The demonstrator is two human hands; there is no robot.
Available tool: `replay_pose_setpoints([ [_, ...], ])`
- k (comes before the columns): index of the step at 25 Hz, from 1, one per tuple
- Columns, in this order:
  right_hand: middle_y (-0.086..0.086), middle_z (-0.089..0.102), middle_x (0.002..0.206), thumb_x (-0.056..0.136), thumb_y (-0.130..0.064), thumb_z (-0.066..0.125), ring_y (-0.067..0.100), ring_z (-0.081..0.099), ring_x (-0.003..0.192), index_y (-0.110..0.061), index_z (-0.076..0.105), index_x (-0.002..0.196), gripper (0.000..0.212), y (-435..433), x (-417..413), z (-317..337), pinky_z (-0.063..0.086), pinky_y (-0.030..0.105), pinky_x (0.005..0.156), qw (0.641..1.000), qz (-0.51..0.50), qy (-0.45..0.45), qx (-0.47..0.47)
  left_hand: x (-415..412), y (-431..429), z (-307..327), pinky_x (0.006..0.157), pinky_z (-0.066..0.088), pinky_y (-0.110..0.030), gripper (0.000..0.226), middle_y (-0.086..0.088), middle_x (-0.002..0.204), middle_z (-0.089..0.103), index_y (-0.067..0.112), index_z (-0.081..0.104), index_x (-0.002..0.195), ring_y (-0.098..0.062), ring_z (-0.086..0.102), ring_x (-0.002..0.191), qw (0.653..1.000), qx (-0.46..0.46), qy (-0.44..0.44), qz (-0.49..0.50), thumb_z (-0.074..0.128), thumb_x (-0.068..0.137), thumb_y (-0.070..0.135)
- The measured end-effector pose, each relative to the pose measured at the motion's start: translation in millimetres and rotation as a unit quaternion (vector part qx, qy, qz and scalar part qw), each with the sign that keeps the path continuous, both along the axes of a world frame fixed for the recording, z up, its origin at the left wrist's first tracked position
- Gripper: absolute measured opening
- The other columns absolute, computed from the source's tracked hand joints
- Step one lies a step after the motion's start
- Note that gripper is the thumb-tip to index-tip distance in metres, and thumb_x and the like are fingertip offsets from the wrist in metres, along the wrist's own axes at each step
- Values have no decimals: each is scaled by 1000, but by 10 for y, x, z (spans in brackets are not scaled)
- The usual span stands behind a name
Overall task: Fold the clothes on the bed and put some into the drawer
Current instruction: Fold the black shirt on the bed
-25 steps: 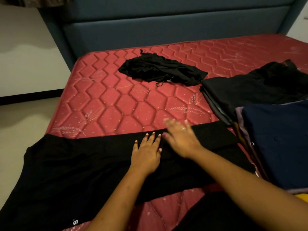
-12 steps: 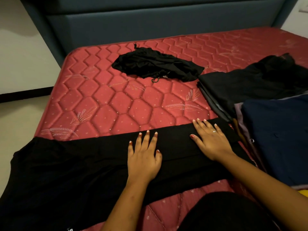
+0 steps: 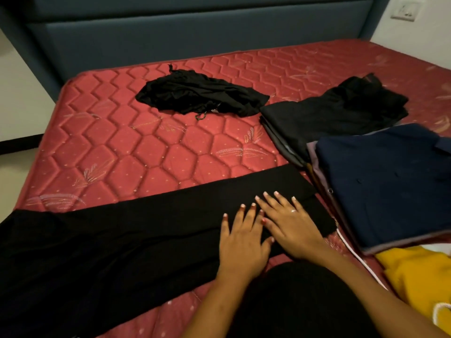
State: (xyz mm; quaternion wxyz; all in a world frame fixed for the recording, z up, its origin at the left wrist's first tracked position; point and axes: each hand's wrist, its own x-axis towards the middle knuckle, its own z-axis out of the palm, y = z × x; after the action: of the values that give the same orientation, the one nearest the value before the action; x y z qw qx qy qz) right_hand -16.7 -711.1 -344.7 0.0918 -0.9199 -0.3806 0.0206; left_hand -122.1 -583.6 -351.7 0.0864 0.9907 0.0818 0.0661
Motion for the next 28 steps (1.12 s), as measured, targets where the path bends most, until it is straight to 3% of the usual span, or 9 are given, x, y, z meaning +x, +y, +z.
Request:
replay_pose_setpoints([
  [3, -11, 19, 159, 88, -61, 6, 15, 13, 148, -42, 13, 150, 65, -148, 109, -133, 10, 44, 118, 996, -82, -32, -27, 21, 4, -103, 105, 35, -54, 64, 1, 140, 53, 28, 53, 136, -20, 49, 131, 1000, 28, -10, -6, 37, 84, 62],
  [5, -4, 27, 157, 90, -61, 12, 22, 25, 144, -36, 22, 151, 66, -238, 141, -126, 22, 45, 114, 985, -162, -53, -6, -32, 29, -76, 104, 37, -53, 63, 1, 140, 52, 29, 48, 138, -21, 49, 130, 996, 43, -73, -31, 40, 84, 60],
  [8, 14, 49, 139, 96, -46, 44, 33, 50, 124, -16, 39, 146, 58, -402, 26, -71, 44, 43, 99, 971, -213, -58, 86, -249, 38, -193, 95, 41, -42, 41, 3, 133, 51, 31, 51, 125, -17, 52, 116, 964, 113, -211, -113, 52, 85, 42],
  [10, 15, 57, 123, 92, -33, 60, 33, 56, 110, -11, 49, 136, 51, -546, -105, -17, 50, 42, 85, 960, -240, -76, 124, -375, 40, -283, 86, 36, -37, 24, 6, 129, 49, 30, 53, 109, -15, 50, 107, 956, 129, -244, -102, 52, 86, 40],
  [13, 13, 56, 115, 91, -24, 62, 30, 54, 109, -10, 55, 129, 41, -636, -212, 58, 51, 41, 80, 949, -277, -48, 143, -401, 25, -245, 72, 34, -33, 25, 6, 120, 49, 27, 61, 94, -16, 48, 95, 974, 91, -191, -83, 54, 80, 46],
  [16, 15, 57, 118, 92, -15, 61, 32, 55, 110, -7, 57, 128, 37, -630, -188, 46, 50, 41, 85, 950, -268, -27, 161, -317, 38, -77, 54, 43, -25, 29, 8, 104, 56, 27, 68, 80, -11, 55, 78, 986, 55, -107, -115, 83, 61, 42],
  [19, 18, 61, 115, 91, -7, 60, 34, 56, 108, -2, 62, 120, 30, -651, -182, 23, 48, 43, 88, 951, -254, -32, 173, -268, 47, 80, 44, 43, -20, 40, 7, 91, 62, 25, 67, 80, -9, 61, 68, 987, 16, -46, -156, 92, 49, 28],
  [25, 11, 55, 116, 87, 1, 58, 30, 50, 104, -15, 57, 127, 43, -658, -242, 82, 50, 40, 68, 948, -299, -86, 67, -321, 56, 14, 60, 49, -21, 51, 6, 108, 59, 25, 54, 103, -10, 61, 87, 974, -7, -37, -223, 86, 64, 26],
  [28, 9, 49, 118, 89, -3, 55, 28, 47, 107, -22, 52, 131, 46, -629, -243, 123, 50, 40, 70, 946, -318, -63, 25, -365, 59, 123, 76, 52, -29, 29, 4, 115, 50, 25, 44, 116, -14, 55, 98, 973, -77, 45, -214, 60, 91, 23],
])
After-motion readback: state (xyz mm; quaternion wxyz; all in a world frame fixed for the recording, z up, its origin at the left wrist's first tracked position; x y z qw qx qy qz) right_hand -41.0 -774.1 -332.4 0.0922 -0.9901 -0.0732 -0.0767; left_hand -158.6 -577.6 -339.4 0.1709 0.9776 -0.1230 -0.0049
